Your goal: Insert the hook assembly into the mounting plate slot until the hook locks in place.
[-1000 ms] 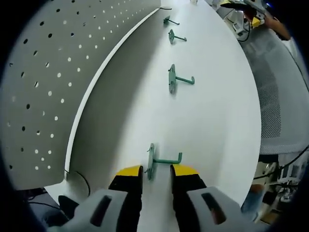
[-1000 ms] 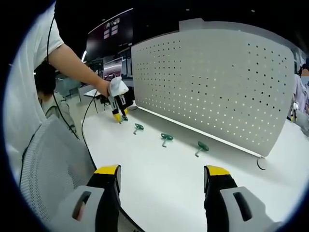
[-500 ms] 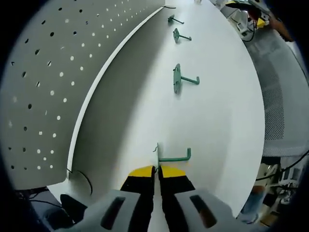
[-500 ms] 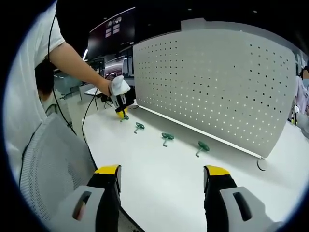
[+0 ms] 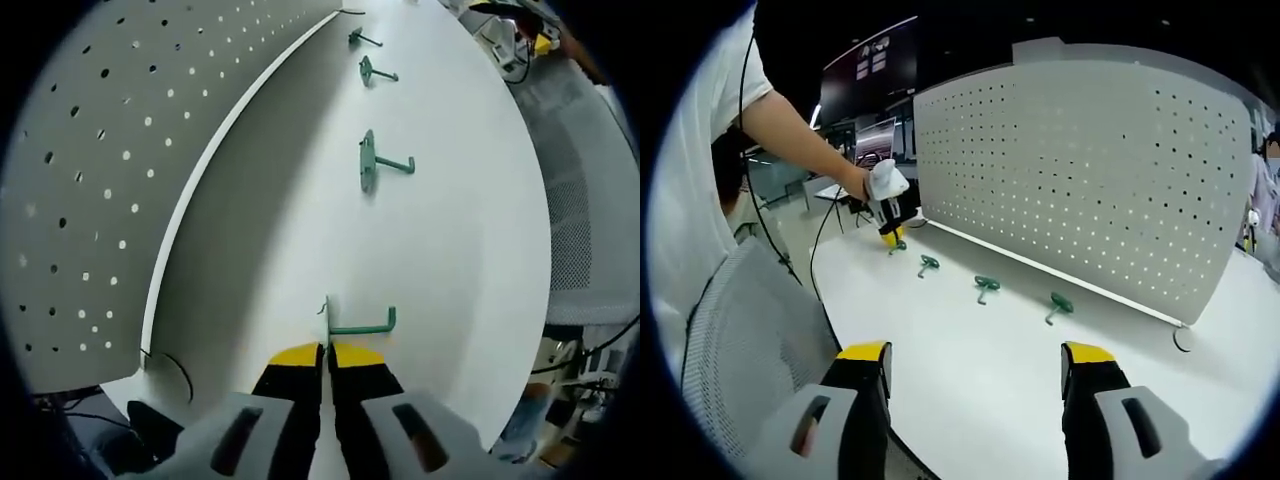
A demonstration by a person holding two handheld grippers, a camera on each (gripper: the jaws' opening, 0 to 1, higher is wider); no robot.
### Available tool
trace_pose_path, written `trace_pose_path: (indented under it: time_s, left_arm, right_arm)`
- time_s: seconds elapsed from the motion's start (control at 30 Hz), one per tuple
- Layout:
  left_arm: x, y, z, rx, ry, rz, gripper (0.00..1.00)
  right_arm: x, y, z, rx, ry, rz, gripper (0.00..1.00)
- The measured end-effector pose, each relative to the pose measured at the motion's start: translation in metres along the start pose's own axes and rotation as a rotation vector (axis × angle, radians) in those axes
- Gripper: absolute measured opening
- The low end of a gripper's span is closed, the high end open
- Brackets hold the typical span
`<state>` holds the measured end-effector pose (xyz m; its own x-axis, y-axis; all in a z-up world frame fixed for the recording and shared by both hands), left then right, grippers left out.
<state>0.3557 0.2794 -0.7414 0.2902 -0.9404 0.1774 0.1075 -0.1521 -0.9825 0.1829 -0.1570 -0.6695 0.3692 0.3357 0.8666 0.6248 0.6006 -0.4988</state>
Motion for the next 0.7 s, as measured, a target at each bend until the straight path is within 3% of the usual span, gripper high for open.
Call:
trace_pose_path:
  time_s: [0.2,0.33,0.43,0.53,0.7]
  left_arm:
    - [-0.001,0.0,0.0,0.004,0.004,-0.01,0.02]
    - [0.003,-0.004,-0.002,0.006,-0.102,-0.118,0.01]
    - [0.003,-0.007,-0.004,0.01,-0.086,-0.158,0.01]
    - [0.005,-0.011,-0.007,0.018,-0.141,-0.217,0.01]
    - [0.006,-0.016,-0.013,0.032,-0.153,-0.248,0.01]
  right_arm:
    - [0.0,0.0,-0.001,-0.002,0.005,-0.003,0.67]
    - [0.0,-0.001,-0.003,-0.008,0.018,-0.011,0.67]
    - [0.0,-0.002,-0.004,-0.012,0.024,-0.018,0.67]
    - [0.0,-0.001,-0.003,-0.01,0.021,-0.018,0.67]
    - [0.0,-0.002,-0.003,-0.009,0.023,-0.022,0.67]
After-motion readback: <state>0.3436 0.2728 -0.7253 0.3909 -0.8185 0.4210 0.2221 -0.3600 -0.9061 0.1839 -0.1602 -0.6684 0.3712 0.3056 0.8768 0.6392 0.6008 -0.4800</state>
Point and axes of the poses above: the point that each gripper's makers call its tool centre point, and the gripper's own axes: y roughly forward along the fingers, z roughly to its left, x roughly out of its top, the point moved 9 cm from there along -y, roughly backward along the fingers, and after that the axes turned 2 degrees about z, right-handed, at the moved point
